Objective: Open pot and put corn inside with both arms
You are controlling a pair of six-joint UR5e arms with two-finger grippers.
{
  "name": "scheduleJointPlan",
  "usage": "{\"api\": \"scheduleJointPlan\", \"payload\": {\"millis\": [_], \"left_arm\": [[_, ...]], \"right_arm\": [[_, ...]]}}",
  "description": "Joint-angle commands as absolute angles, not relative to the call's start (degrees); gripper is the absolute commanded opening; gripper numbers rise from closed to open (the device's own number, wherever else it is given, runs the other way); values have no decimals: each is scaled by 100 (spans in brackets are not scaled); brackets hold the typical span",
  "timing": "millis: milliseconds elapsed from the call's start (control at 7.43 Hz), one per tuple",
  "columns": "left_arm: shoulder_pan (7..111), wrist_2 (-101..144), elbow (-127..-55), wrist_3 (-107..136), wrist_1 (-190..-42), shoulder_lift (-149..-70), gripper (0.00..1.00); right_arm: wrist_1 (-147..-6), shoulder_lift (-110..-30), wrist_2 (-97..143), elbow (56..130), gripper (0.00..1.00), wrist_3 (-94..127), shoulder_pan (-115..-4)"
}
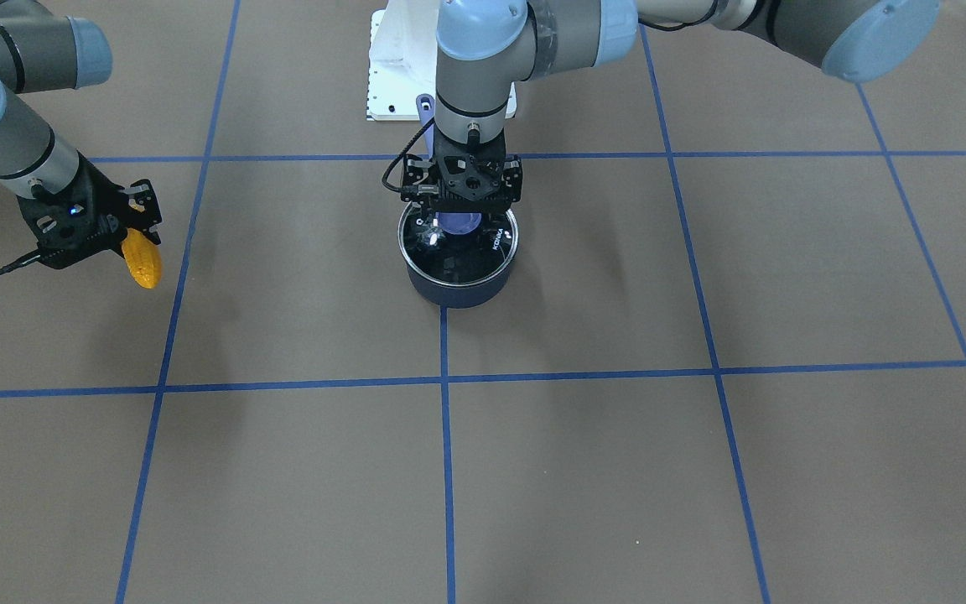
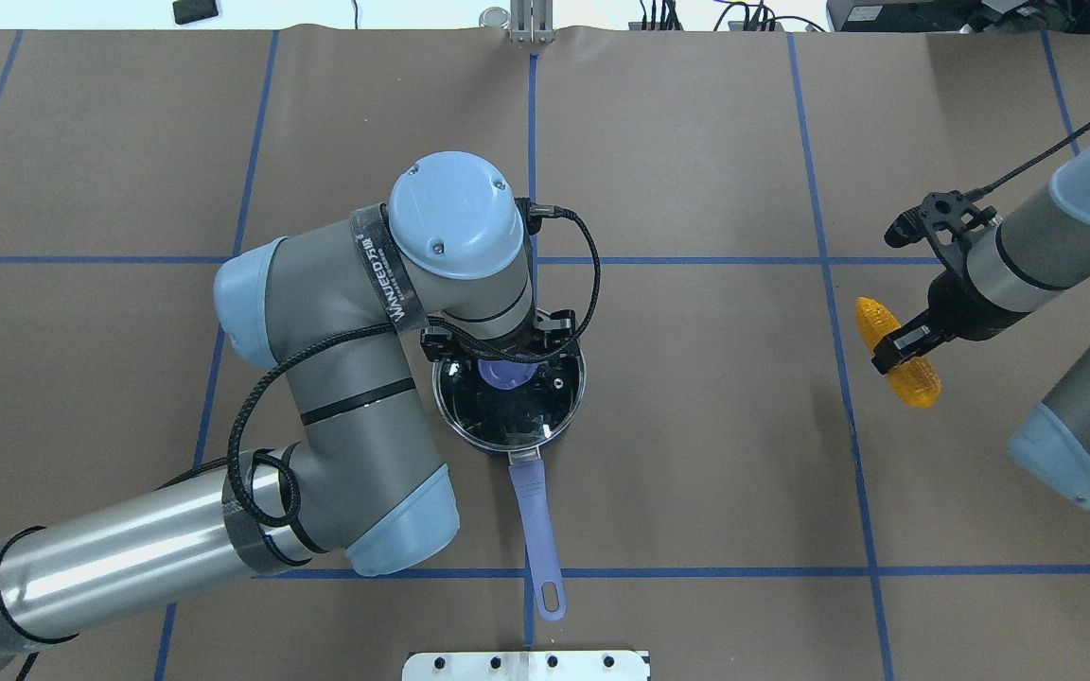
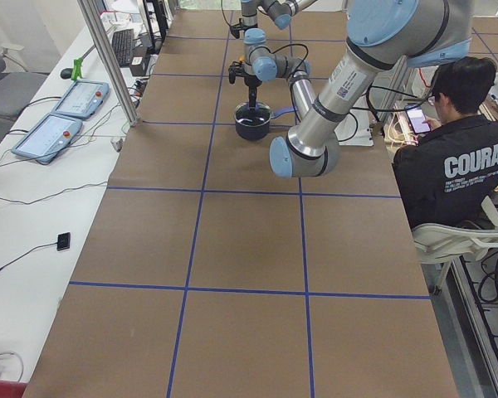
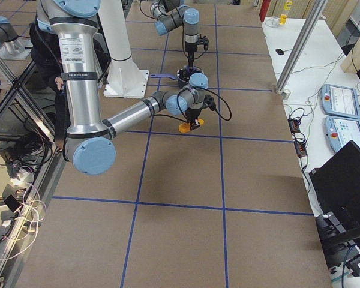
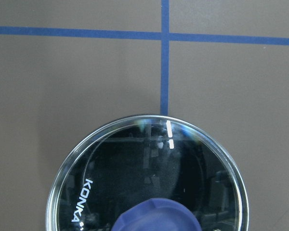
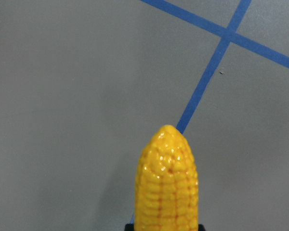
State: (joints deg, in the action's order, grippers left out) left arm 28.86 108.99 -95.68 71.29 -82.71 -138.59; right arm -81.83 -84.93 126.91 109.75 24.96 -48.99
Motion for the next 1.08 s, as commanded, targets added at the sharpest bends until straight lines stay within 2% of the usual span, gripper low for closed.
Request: {"api": "scheduleJointPlan", "payload": {"millis": [0,269,808,942], "left_arm": [[2865,10898,-9510,7119,-8279,-13852,92],[2830,10881,-9475,7119,-8288,-13860,90],[2830,10881,-9422,7110,-8306,-13817,76],[2830,10881,-9431,7084,-8314,-13773,70]], "right_arm": [[-8183,-8490,12700,10978,41,2496,-4896],[-8183,-8490,12700,10969,41,2496,-4887],[-8183,-8481,12683,10969,42,2505,-4887],[-8174,-8481,12674,10977,42,2505,-4887]]}}
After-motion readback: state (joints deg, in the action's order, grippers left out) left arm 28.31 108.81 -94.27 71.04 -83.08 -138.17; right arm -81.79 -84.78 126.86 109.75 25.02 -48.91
